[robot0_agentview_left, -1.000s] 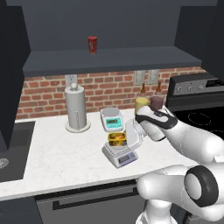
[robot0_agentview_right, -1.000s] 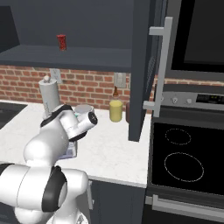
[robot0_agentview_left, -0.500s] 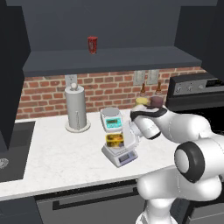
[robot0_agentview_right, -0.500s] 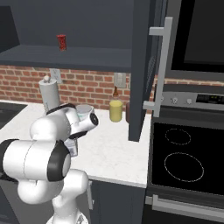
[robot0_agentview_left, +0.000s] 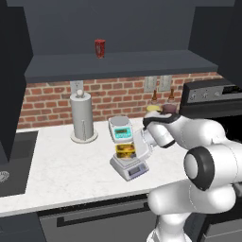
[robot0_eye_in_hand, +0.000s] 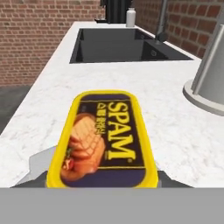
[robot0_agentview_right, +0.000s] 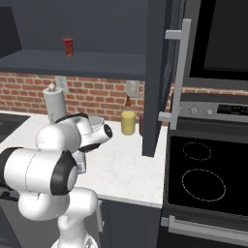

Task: Pick the canned food and place it on the digital scale for weighing, and close the cabinet.

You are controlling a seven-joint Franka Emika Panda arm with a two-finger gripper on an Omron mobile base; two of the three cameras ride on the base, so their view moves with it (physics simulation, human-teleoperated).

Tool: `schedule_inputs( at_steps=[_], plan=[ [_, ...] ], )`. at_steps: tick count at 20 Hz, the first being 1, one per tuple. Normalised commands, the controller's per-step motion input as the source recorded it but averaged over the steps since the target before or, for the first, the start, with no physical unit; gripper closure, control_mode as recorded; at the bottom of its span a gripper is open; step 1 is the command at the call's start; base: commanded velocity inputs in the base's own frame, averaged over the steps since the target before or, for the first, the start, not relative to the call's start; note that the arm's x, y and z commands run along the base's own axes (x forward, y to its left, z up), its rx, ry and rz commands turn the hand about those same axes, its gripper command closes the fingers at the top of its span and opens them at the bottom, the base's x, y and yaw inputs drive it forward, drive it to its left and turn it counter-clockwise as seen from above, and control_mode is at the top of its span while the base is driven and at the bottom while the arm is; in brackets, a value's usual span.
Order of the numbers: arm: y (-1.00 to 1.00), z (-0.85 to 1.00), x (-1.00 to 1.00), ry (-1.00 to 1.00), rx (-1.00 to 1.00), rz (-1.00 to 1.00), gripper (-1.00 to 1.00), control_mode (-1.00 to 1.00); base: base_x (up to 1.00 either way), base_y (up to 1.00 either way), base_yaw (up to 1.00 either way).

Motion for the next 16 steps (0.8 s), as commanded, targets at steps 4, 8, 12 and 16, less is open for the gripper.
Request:
schedule_inputs(
  at_steps=[4, 8, 12, 16],
  plan=[
    [-0.01, 0.0, -0.19, 0.0, 0.0, 0.0, -1.0, -1.0, 0.0, 0.0, 0.0],
    [0.0, 0.0, 0.0, -0.02, 0.0, 0.0, -1.0, -1.0, 0.0, 0.0, 0.0],
    [-0.05, 0.19, -0.04, -0.1, 0.01, 0.0, -1.0, -1.0, 0.0, 0.0, 0.0],
    [-0.26, 0.41, -0.23, -0.24, 0.07, 0.0, -1.0, -1.0, 0.0, 0.0, 0.0]
  ],
)
